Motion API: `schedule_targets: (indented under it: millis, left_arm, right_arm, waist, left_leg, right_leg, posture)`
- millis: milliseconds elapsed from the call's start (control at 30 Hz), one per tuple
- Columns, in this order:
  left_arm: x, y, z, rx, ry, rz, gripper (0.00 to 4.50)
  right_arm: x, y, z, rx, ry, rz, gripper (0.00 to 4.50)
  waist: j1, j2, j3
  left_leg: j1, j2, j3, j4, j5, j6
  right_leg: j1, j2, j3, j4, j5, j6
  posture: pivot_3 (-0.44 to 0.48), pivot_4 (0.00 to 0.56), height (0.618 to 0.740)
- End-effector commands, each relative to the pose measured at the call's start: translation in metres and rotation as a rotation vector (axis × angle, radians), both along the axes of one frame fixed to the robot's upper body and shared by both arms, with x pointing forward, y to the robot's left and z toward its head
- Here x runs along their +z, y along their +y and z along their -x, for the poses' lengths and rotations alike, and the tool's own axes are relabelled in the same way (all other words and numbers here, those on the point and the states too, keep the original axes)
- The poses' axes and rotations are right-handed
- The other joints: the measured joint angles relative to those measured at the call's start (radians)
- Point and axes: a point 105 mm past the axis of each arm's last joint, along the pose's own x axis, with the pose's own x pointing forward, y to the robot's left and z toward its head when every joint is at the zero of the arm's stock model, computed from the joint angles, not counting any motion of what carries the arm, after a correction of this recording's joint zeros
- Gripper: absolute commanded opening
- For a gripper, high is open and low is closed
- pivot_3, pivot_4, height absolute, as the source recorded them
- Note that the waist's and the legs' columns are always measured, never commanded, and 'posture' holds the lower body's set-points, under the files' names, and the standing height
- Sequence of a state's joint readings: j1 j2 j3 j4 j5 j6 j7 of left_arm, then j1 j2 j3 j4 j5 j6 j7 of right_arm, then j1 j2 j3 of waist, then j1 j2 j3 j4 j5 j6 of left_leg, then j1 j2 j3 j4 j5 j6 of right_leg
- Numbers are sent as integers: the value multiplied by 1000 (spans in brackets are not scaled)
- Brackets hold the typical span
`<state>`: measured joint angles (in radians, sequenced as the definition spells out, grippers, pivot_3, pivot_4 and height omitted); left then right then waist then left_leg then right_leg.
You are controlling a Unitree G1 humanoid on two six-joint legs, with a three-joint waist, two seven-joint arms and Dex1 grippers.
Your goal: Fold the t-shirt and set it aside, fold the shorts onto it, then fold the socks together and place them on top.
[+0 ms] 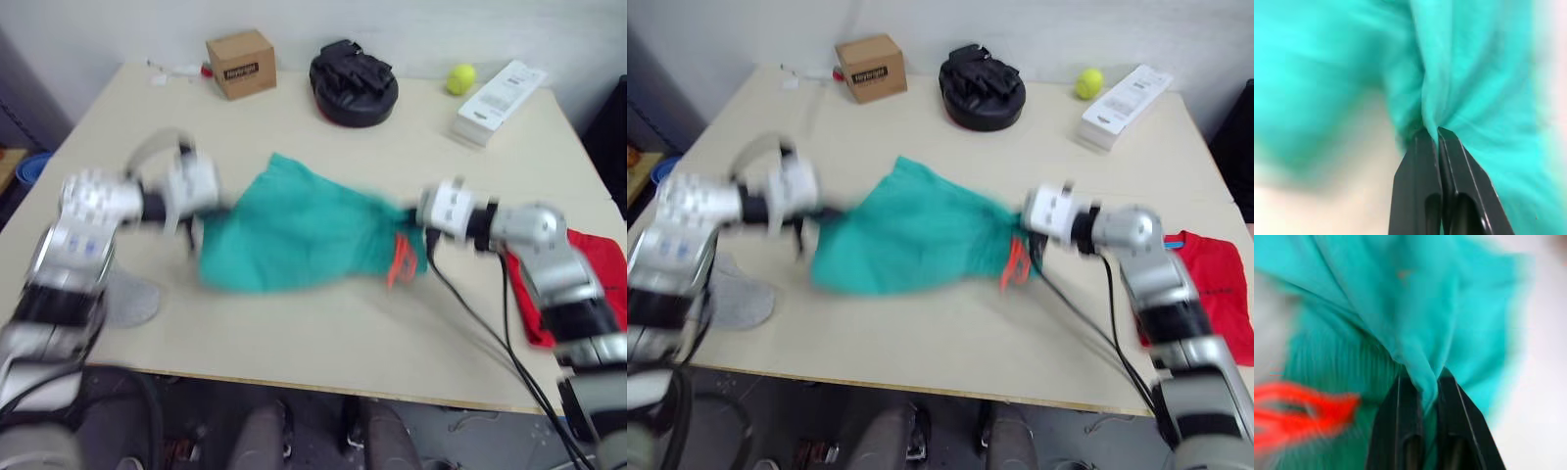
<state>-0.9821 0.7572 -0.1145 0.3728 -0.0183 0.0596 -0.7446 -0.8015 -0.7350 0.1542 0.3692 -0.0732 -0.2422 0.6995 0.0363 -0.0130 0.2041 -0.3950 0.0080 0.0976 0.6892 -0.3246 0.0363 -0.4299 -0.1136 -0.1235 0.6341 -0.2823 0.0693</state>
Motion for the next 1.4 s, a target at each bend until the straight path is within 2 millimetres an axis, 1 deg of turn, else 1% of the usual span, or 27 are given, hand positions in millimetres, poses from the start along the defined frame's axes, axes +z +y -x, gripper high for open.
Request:
schedule_targets:
  millis: [33,67,100,133,167,200,233,267,300,333,400,467,500,567,600,667,700,767,800,867,933,1000,1100,1167,1300,1367,1400]
  left_arm:
    - [151,44,26,224,-706,136,0]
    - [166,48,36,229,-797,115,0]
    - [171,52,41,231,-842,87,0]
    - [174,55,44,229,-867,71,0]
    - [174,57,45,228,-876,58,0]
    - [172,59,46,219,-872,46,0]
    - [162,63,46,202,-824,25,0]
    - [149,67,45,187,-753,17,0]
    - [139,69,44,175,-703,13,0]
    - [124,70,43,152,-628,2,0]
    - [90,69,46,98,-482,-43,0]
    - [53,66,52,46,-316,-80,0]
    - [30,65,57,24,-210,-101,0]
    - [-20,59,76,-49,26,-169,0]
    - [-45,56,90,-87,149,-208,0]
    - [-78,54,113,-134,319,-255,0]
    - [-92,54,124,-157,384,-281,0]
    - [-113,56,139,-153,490,-309,0]
    - [-120,56,147,-168,525,-329,0]
    - [-130,58,157,-174,583,-356,0]
    - [-138,61,167,-175,656,-379,0]
    - [-144,65,178,-182,745,-385,0]
    - [-147,69,195,-194,881,-374,0]
    - [-148,70,208,-218,969,-378,0]
    - [-150,75,237,-258,1157,-402,0]
    - [-150,76,247,-275,1208,-411,0]
    - [-148,77,255,-295,1253,-415,0]
  right_arm:
    - [120,-59,22,-254,-720,9,11]
    - [140,-67,33,-277,-827,15,11]
    - [150,-70,41,-278,-891,23,11]
    - [155,-72,45,-275,-930,32,11]
    - [156,-72,47,-264,-949,47,11]
    - [152,-71,48,-242,-943,68,11]
    - [140,-67,46,-200,-900,94,11]
    - [119,-60,43,-139,-813,116,11]
    - [104,-55,42,-96,-752,128,11]
    - [88,-51,42,-54,-689,140,11]
    - [50,-42,42,22,-535,149,11]
    - [15,-37,46,64,-395,144,11]
    - [-5,-33,49,88,-317,142,11]
    - [-45,-26,59,132,-167,172,11]
    - [-61,-23,65,155,-95,177,11]
    - [-82,-20,77,186,14,189,11]
    - [-89,-18,85,214,51,203,11]
    - [-101,-18,98,240,147,210,11]
    - [-104,-17,104,261,187,203,11]
    - [-107,-16,114,287,256,187,11]
    - [-113,-14,128,337,354,176,11]
    - [-118,-10,144,381,474,152,11]
    - [-123,-5,165,439,634,125,11]
    - [-125,-3,175,462,711,116,11]
    - [-125,2,191,500,840,85,11]
    - [-125,3,196,512,877,77,11]
    - [-125,3,200,523,908,66,11]
  waist:
    - [-13,-2,-1]
    - [-19,-1,-1]
    - [-25,0,-2]
    - [-32,2,-3]
    - [-39,1,-3]
    - [-45,1,-4]
    - [-53,0,-4]
    - [-64,0,-4]
    - [-69,0,-4]
    - [-71,0,-4]
    - [-73,1,-3]
    - [-72,1,-2]
    - [-72,1,-2]
    - [-70,2,-2]
    - [-67,2,-2]
    - [-61,5,1]
    - [-57,6,2]
    - [-42,9,4]
    - [-35,9,4]
    - [-25,10,4]
    - [-20,10,3]
    - [-16,11,3]
    - [-14,11,3]
    - [-13,10,3]
    - [-14,10,3]
    - [-13,10,3]
    - [-13,10,3]
  left_leg:
    - [-16,0,0,5,0,-1]
    - [-28,-5,1,9,0,-1]
    - [-28,-9,2,7,0,-1]
    - [-25,-11,2,6,0,-1]
    - [-20,-13,3,1,0,0]
    - [-10,-15,6,-9,-1,1]
    - [-3,-14,8,-13,-3,4]
    - [2,-12,9,-17,-7,11]
    - [6,-12,9,-23,-7,12]
    - [7,-12,10,-24,-7,12]
    - [5,-13,10,-23,-8,14]
    - [1,-14,11,-22,-8,14]
    - [-2,-14,11,-18,-8,14]
    - [-8,-11,10,-7,-8,14]
    - [-7,-11,8,-4,-8,14]
    - [-2,-10,7,-3,-6,16]
    - [6,-10,8,-3,-5,17]
    - [19,-10,5,-3,-5,17]
    - [24,-10,4,-4,-8,16]
    - [30,-9,1,-4,-11,12]
    - [29,-9,0,-4,-10,10]
    - [28,-9,0,-5,-9,12]
    - [25,-7,0,-5,-8,12]
    - [25,-6,0,-5,-8,12]
    - [26,-6,2,-5,-9,12]
    - [26,-6,1,-5,-9,11]
    - [26,-6,1,-5,-10,11]
  right_leg:
    - [-16,-1,0,4,1,1]
    - [-32,-3,-2,13,2,1]
    - [-36,-4,-6,17,2,1]
    - [-36,-5,-10,19,2,1]
    - [-34,-7,-14,19,2,1]
    - [-30,-10,-18,19,2,1]
    - [-24,-14,-30,18,2,2]
    - [-19,-16,-41,16,2,2]
    - [-14,-17,-45,11,2,2]
    - [-14,-17,-47,9,2,2]
    - [-14,-18,-50,8,2,2]
    - [-14,-18,-51,0,2,2]
    - [-14,-18,-51,-2,2,2]
    - [-13,-17,-47,-5,2,2]
    - [-9,-17,-45,-5,2,2]
    - [-1,-18,-43,-7,4,4]
    - [6,-18,-41,-8,5,4]
    - [20,-20,-41,-16,8,4]
    - [25,-21,-39,-17,8,3]
    - [30,-23,-38,-17,8,3]
    - [30,-23,-38,-16,8,1]
    - [28,-23,-38,-15,7,-1]
    - [26,-20,-39,-15,6,-2]
    - [26,-18,-39,-15,6,-2]
    - [27,-19,-39,-18,6,-2]
    - [26,-19,-39,-18,6,-2]
    - [26,-18,-39,-18,6,-2]
  posture:
    - [0,150,740]
    - [0,150,740]
    - [0,150,740]
    - [0,150,740]
    - [0,150,740]
    - [0,150,740]
    - [0,150,740]
    - [0,150,740]
    - [0,150,740]
    - [0,150,740]
    - [0,150,740]
    - [0,150,740]
    - [0,150,740]
    - [0,150,740]
    - [0,150,740]
    - [0,150,740]
    - [0,150,740]
    - [0,150,740]
    - [0,150,740]
    - [0,150,740]
    - [0,150,740]
    - [0,150,740]
    - [0,150,740]
    - [0,150,740]
    - [0,150,740]
    - [0,150,740]
    - [0,150,740]
